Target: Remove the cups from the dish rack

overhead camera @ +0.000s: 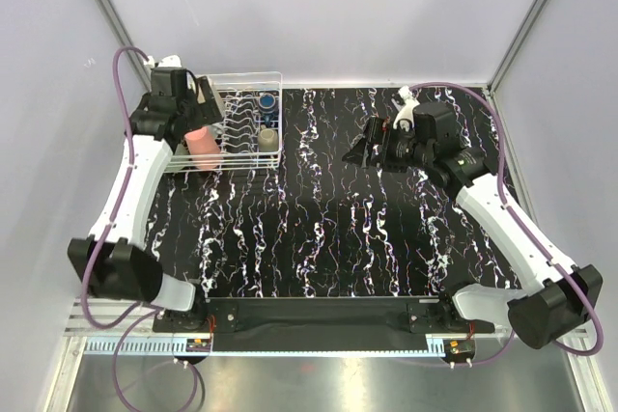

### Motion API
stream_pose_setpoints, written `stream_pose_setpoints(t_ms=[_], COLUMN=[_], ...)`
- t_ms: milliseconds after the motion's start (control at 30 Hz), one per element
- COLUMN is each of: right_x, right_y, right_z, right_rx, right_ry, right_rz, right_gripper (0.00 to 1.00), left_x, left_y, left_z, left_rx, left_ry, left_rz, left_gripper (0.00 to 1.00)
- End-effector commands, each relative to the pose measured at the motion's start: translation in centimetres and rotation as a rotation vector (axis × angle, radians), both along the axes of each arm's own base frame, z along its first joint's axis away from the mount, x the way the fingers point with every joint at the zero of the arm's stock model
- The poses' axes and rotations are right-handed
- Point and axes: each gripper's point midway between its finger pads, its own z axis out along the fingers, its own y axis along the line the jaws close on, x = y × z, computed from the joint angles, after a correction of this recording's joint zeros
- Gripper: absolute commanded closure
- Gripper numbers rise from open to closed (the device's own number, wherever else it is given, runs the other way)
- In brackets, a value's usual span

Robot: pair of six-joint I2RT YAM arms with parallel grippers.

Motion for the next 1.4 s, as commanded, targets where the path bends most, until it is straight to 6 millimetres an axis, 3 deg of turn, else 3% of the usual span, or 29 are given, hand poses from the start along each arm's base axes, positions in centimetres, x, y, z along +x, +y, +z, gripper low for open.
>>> stream_pose_setpoints(t_ms=[0, 200, 433, 467, 867, 1000, 1133, 1167, 1200, 1367], right_x=[-0.1, -0.2, 0.3, 0.3, 0.1, 0.2, 0.4, 0.6, 0.6, 1.1], right_y=[0.7, 1.1, 1.1, 1.2, 1.0, 1.0, 0.8, 0.8, 0.7, 0.6], right_z=[0.2, -0.1, 0.1, 0.2, 0.1, 0.2, 0.3, 0.1, 0.0, -0.1], right_rx=[0.03, 0.021, 0.008, 0.012, 0.013, 0.012, 0.008, 0.003, -0.001, -0.029], right_ry=[-0.017, -0.01, -0.022, -0.025, -0.036, -0.031, -0.025, -0.017, -0.009, -0.004], right_rz=[0.04, 0.083, 0.077, 0.079, 0.075, 0.069, 0.05, 0.041, 0.035, 0.024], right_gripper=[0.0, 0.0, 0.0, 0.01, 0.0, 0.0, 0.0, 0.0, 0.0, 0.0], left_x=[2.2, 4.6, 6.7, 6.7, 7.2, 6.9, 6.4, 6.5, 6.3, 5.9], left_y=[2.3, 3.9, 3.7, 4.7, 5.6, 5.5, 5.3, 5.3, 5.3, 4.9], left_z=[0.1, -4.7, -9.1, -9.3, -12.4, -12.4, -10.9, -10.2, -9.8, -6.3], left_rx=[-0.024, -0.043, -0.039, -0.042, -0.01, -0.012, -0.021, -0.02, -0.018, -0.024], left_ry=[-0.025, 0.053, 0.142, 0.149, 0.21, 0.222, 0.198, 0.184, 0.185, 0.126], left_rz=[0.079, 0.117, 0.106, 0.127, 0.133, 0.125, 0.114, 0.115, 0.111, 0.083], left_gripper=[0.01, 0.04, 0.08, 0.1, 0.13, 0.24, 0.46, 0.57, 0.61, 0.91])
